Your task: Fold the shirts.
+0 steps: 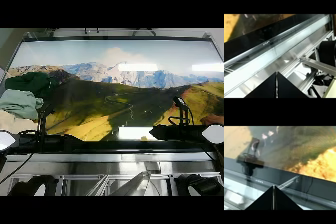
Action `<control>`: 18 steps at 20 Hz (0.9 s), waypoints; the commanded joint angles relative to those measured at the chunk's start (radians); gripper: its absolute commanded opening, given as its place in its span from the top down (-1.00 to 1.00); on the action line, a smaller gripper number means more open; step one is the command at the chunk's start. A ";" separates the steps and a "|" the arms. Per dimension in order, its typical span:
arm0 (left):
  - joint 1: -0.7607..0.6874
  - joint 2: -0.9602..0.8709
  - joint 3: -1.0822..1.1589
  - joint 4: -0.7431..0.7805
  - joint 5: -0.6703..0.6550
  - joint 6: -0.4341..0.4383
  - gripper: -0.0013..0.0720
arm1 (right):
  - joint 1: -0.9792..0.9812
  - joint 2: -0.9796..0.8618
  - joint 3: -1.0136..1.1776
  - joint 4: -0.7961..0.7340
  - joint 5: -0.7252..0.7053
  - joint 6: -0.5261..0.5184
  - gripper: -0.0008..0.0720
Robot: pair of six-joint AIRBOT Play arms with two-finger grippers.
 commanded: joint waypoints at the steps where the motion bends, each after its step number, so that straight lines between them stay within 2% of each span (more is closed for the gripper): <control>1: -0.001 0.000 0.000 0.000 0.001 0.001 0.93 | 0.001 0.001 0.000 0.000 0.000 0.001 0.92; 6: -0.001 0.001 0.000 0.003 0.000 0.001 0.88 | 0.001 0.001 0.000 0.000 0.000 0.001 0.92; 7: -0.001 0.001 0.000 0.005 0.002 -0.010 0.18 | 0.001 0.001 0.000 0.000 0.000 0.001 0.92; 8: 0.000 0.000 0.000 0.008 0.003 -0.037 0.04 | 0.001 0.001 0.000 0.000 0.000 0.001 0.92; 11: 0.050 0.000 0.045 0.011 0.007 -0.041 0.04 | 0.001 0.001 0.000 0.000 0.000 0.001 0.92; 12: 0.101 -0.002 0.084 0.011 0.006 -0.041 -0.08 | 0.001 0.001 0.000 0.000 0.000 0.001 0.92; 13: 0.161 -0.013 0.128 0.013 0.006 -0.042 -1.00 | 0.001 0.001 0.000 0.000 0.000 0.001 0.92; 17: 0.464 -0.189 0.375 0.127 0.010 -0.039 -1.00 | 0.001 0.001 0.000 0.000 0.000 0.001 0.92; 18: 0.535 -0.265 0.458 0.140 0.027 -0.002 -1.00 | 0.001 0.001 0.000 0.000 0.000 0.001 0.92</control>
